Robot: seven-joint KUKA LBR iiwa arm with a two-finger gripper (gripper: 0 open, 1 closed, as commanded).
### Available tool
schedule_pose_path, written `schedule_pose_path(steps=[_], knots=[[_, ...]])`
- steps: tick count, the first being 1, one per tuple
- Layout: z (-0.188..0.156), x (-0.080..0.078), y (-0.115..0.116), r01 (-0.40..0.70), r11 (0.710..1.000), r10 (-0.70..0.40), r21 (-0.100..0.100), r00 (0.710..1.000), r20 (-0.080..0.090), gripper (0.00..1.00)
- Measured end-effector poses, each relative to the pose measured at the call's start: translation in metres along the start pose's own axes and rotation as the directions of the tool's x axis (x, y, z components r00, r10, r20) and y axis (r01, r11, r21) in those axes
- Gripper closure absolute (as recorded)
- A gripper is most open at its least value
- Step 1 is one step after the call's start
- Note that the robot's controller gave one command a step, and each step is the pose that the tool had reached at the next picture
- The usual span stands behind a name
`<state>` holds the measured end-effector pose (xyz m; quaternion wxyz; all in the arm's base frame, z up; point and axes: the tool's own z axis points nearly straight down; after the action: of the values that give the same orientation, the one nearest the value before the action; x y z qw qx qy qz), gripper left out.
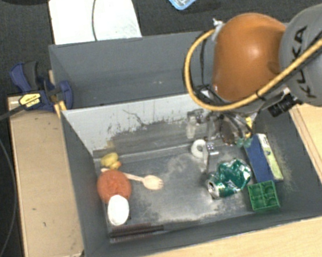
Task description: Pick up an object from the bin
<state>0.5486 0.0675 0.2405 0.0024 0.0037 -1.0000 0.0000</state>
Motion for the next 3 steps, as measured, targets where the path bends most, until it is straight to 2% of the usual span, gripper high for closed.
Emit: schedule_pose_path(steps=[1, 2, 3], knots=[[-0.004, -0.001, 0.000, -0.002, 1.000, 0.002, -0.001, 1.000, 0.008, 0.00], [0.026, 0.012, -0.060, -0.042, 0.999, 0.042, -0.002, 0.999, 0.010, 0.00], [0.042, 0.012, -0.075, 0.025, 1.000, -0.025, 0.002, 1.000, 0.010, 0.00]])
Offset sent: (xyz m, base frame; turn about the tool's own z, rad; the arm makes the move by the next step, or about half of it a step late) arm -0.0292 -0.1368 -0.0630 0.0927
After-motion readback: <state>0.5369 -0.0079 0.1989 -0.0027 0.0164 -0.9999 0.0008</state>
